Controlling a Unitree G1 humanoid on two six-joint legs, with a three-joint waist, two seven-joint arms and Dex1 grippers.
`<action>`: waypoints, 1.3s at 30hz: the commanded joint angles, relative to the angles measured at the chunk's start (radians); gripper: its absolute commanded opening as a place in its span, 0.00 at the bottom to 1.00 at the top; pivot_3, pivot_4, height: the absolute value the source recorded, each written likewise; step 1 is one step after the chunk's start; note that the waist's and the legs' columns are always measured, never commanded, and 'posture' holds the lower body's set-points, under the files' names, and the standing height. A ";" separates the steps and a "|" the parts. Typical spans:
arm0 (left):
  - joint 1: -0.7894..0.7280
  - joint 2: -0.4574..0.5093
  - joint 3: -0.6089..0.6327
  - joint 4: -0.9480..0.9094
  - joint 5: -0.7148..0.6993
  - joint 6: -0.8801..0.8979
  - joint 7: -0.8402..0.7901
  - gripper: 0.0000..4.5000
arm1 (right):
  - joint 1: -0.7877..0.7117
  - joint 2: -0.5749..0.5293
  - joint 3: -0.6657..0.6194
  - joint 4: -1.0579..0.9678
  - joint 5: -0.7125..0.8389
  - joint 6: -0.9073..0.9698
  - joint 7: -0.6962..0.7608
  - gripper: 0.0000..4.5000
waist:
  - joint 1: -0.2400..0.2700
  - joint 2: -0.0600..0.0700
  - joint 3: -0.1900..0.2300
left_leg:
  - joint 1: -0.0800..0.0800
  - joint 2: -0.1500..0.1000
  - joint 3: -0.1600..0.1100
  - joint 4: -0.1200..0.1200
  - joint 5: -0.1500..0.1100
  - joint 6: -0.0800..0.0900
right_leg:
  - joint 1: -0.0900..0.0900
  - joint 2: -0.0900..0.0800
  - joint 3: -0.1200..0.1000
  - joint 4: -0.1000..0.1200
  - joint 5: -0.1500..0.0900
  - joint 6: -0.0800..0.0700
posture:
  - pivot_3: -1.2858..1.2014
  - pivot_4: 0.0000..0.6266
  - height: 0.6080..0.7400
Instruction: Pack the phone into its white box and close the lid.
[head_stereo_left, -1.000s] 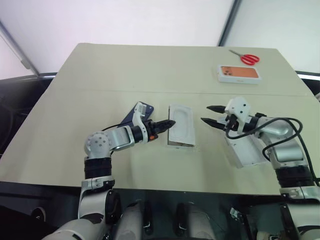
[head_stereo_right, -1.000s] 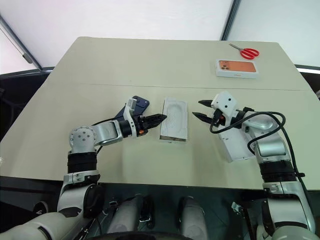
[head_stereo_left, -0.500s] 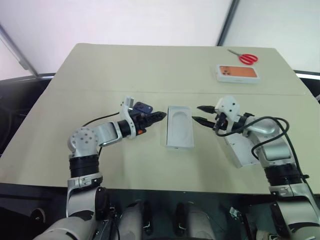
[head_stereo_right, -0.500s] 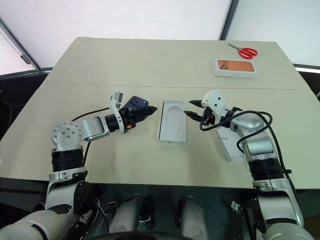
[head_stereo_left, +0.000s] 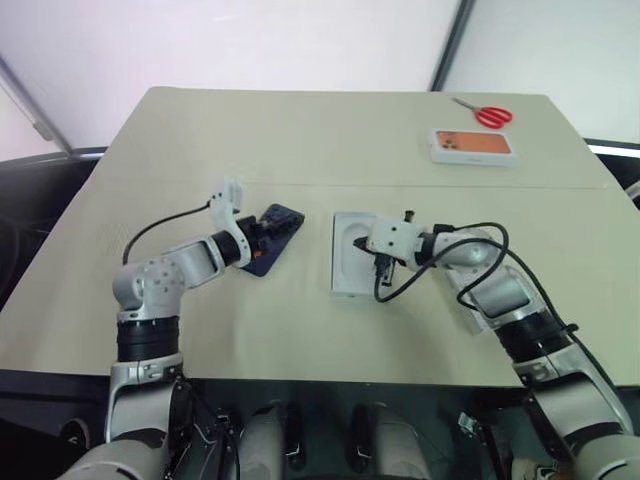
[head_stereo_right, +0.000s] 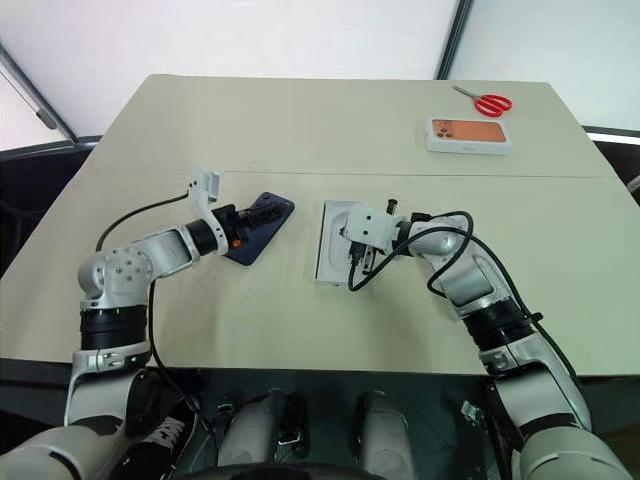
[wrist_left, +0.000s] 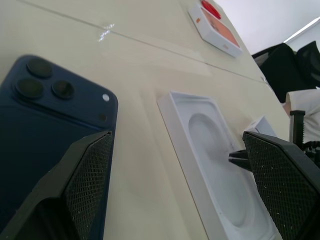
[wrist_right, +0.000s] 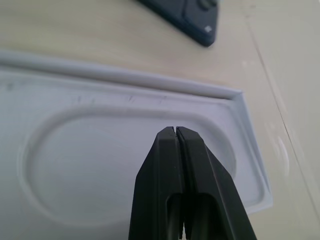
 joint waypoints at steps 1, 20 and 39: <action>-0.005 -0.005 0.013 -0.048 -0.020 0.002 -0.001 0.98 | -0.021 0.017 0.030 0.019 -0.036 -0.049 0.009 0.01 | -0.005 0.000 0.000 | 0.000 0.000 0.000 0.000 0.000 0.000 | 0.000 0.000 0.000 0.000 0.000 0.000 | 0.52 0.24 0.98; 0.025 -0.019 0.054 -0.091 -0.032 0.026 0.051 0.98 | -0.075 0.137 0.038 0.150 -0.077 -0.085 -0.029 0.01 | -0.007 0.000 0.000 | 0.000 0.001 0.000 0.000 0.001 -0.001 | 0.000 0.001 0.000 0.001 0.000 0.000 | 0.52 0.24 0.98; -0.069 0.351 -0.083 0.283 0.160 -0.083 -0.333 0.98 | -0.142 0.376 -0.068 0.086 0.114 0.274 -0.095 0.01 | -0.006 0.000 0.000 | 0.000 0.000 0.001 -0.002 0.000 -0.003 | -0.002 0.002 0.000 0.001 0.000 0.000 | 0.52 0.24 0.98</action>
